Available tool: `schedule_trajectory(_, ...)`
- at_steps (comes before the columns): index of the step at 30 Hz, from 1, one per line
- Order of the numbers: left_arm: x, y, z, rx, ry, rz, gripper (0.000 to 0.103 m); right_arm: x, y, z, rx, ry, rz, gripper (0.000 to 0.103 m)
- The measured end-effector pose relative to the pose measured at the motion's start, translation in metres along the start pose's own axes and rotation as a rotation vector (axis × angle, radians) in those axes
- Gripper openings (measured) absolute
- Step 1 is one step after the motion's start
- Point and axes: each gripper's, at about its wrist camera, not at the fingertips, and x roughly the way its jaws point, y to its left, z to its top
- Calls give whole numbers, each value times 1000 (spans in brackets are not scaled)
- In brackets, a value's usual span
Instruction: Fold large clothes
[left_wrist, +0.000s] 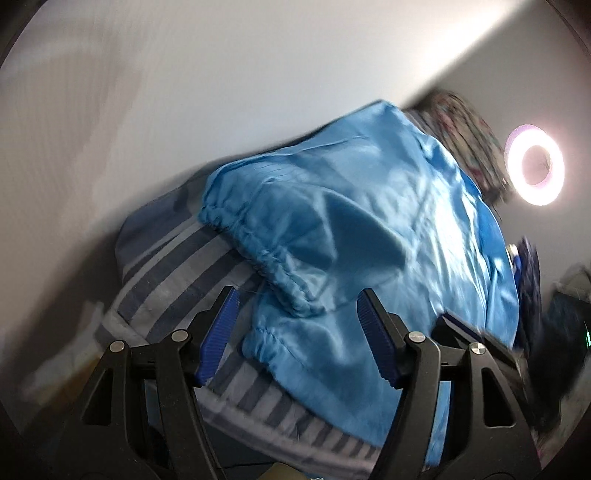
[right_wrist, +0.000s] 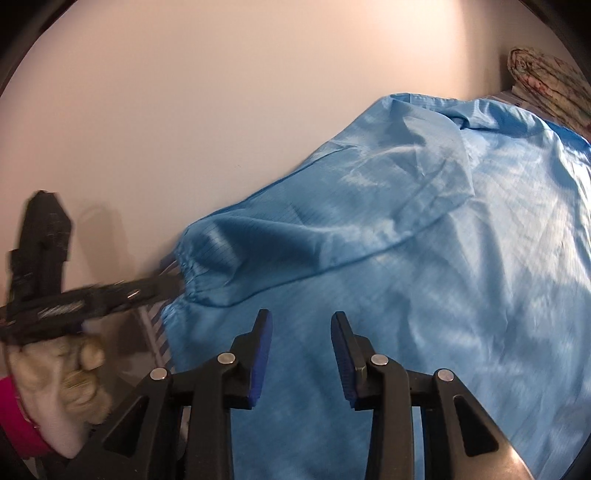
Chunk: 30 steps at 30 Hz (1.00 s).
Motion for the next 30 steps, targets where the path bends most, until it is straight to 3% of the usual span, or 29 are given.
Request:
schedule_trajectory(3, 10, 3, 6, -51, -25, 15, 68, -9, -4, -11, 4, -15, 17, 36)
schedule_trajectory(7, 19, -9, 15, -1, -66, 93, 68, -9, -15, -21, 20, -15, 21, 36)
schedule_trajectory(8, 22, -13, 17, 23, -80, 117, 60, -9, -19, -23, 29, -13, 18, 36)
schedule_trajectory(9, 23, -17, 18, 42, -88, 130, 42, -8, -23, -24, 38, -12, 16, 36)
schedule_trajectory(10, 26, -22, 19, 76, -93, 148, 31, -9, -26, -27, 47, -14, 13, 36)
schedule_trajectory(11, 28, -25, 19, 101, -97, 154, 14, -10, -29, -28, 56, -16, 10, 36)
schedule_trajectory(17, 7, -53, 14, 265, -170, 103, 9, -19, -39, -25, 87, -50, 11, 36)
schedule_trajectory(20, -14, -78, 3, 407, -198, 66, 9, -23, -44, -21, 116, -62, 22, 36)
schedule_trajectory(23, -32, -107, -12, 613, -239, 62, 9, -30, -54, -12, 163, -74, 48, 37)
schedule_trajectory(27, -43, -133, -36, 807, -247, 25, 8, -45, -67, 11, 191, -82, 49, 50)
schedule_trajectory(28, -45, -137, -43, 830, -247, 18, 8, -48, -70, 20, 194, -83, 45, 57)
schedule_trajectory(30, -44, -140, -51, 871, -249, 5, 8, -54, -75, 42, 194, -85, 51, 60)
